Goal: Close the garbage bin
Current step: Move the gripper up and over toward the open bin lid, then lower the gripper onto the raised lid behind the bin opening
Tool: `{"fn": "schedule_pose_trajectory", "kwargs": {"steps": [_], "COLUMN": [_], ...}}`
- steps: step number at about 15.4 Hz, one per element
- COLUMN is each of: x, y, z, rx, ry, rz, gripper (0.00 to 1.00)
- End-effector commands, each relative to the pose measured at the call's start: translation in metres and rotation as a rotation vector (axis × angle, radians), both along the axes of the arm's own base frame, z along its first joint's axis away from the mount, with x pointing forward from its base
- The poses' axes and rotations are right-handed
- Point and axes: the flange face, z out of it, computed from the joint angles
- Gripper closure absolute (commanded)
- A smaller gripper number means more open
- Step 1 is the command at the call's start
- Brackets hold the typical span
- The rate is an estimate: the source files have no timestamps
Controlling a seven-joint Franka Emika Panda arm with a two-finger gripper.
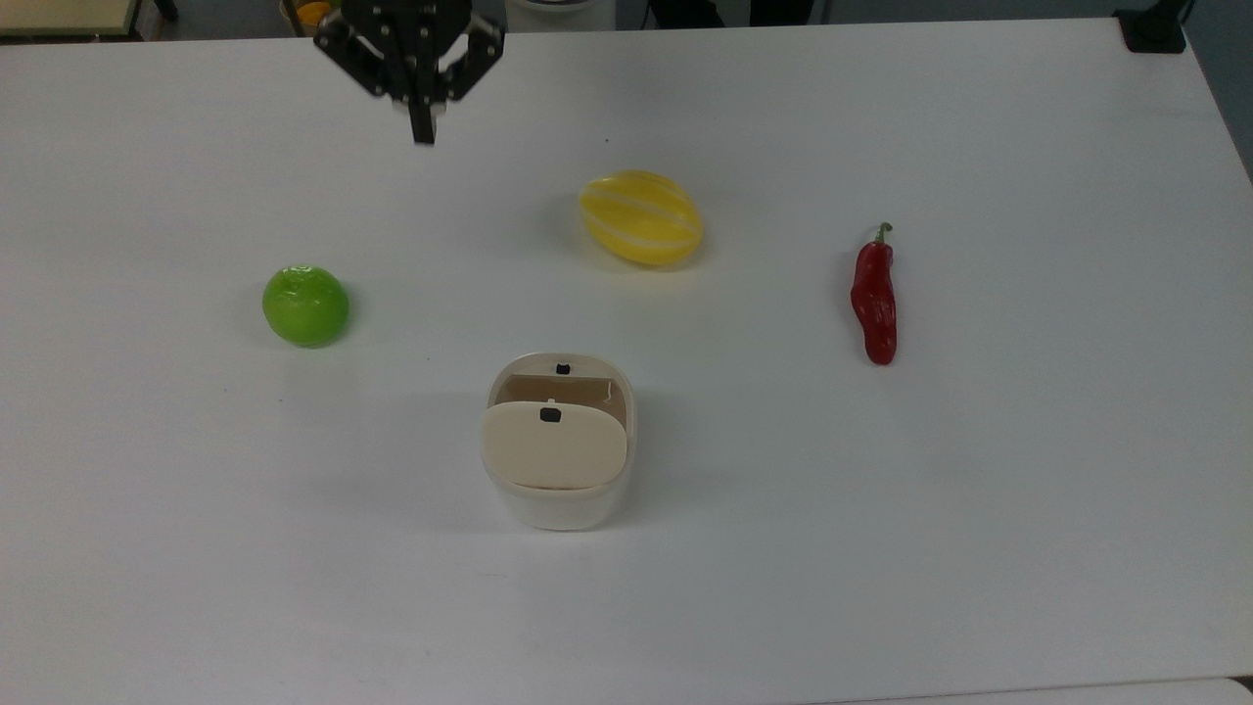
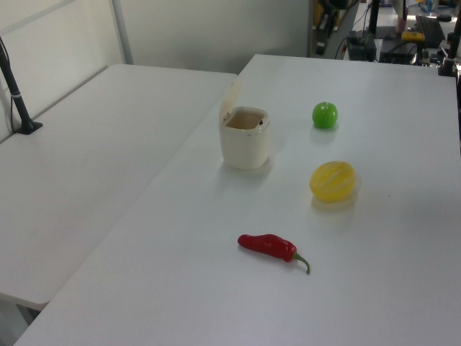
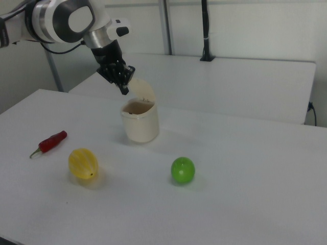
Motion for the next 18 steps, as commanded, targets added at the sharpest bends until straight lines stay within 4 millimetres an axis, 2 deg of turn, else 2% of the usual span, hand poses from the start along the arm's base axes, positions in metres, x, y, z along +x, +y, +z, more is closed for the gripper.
{"fn": "schedule_pose_trajectory", "kwargs": {"steps": [1,4,7,9,10,12,18], "x": [0.034,0.056,0.072,0.080,0.085,0.097,0.118], "y": [0.009,0.013,0.037,0.044,0.055,0.065,0.076], "z": [-0.002,-0.004,-0.011,-0.018,-0.024,-0.041,-0.090], "rx": [0.008,0.048,0.092,0.101,0.107,0.121,0.139], "ry": [-0.155,-0.307,-0.415,-0.464,-0.497,-0.568,-0.676], "rz": [0.017,0.002,-0.002,0.001,0.017,0.017,0.022], "gripper": [1.00,1.00,1.00,1.00,1.00,1.00,1.00]}}
